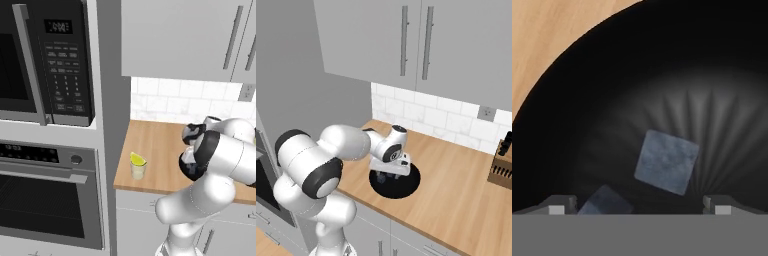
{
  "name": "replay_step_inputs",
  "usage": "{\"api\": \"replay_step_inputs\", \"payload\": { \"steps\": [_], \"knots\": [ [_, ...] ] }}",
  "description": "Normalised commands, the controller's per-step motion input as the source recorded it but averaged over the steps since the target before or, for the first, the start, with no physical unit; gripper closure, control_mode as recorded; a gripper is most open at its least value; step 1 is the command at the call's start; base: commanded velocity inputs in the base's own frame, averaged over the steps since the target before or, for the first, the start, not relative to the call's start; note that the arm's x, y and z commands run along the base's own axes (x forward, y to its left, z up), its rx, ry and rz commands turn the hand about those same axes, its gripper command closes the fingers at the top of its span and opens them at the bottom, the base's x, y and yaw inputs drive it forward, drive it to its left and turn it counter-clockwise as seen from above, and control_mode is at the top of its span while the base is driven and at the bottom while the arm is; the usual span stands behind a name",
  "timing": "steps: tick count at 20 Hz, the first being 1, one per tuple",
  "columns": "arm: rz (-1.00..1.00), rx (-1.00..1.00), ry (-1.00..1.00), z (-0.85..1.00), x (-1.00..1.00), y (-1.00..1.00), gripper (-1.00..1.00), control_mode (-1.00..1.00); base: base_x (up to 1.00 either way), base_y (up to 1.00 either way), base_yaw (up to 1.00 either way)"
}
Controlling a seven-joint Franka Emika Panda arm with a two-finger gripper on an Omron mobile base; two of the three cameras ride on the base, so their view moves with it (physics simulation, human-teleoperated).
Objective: Grab a lemon wedge from the fridge and one ice cube from the ice bowl, and put them in the glass of lemonade.
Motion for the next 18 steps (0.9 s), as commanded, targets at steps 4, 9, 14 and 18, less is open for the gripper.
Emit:
{"api": "replay_step_inputs", "payload": {
  "steps": [4,9,14,18],
  "knots": [
    [-0.02,0.04,-0.12,-0.23,-0.09,-0.11,-1.0,-1.0,0.0,0.0,0.0],
    [-0.14,0.0,-0.05,-0.01,0.0,-0.02,-1.0,-1.0,0.0,0.0,0.0],
    [-0.18,0.0,-0.01,-0.01,0.0,0.0,-1.0,-1.0,0.0,0.0,0.0],
    [-0.04,0.0,0.0,0.0,-0.14,0.01,-1.0,-1.0,0.0,0.0,0.0]
  ]
}}
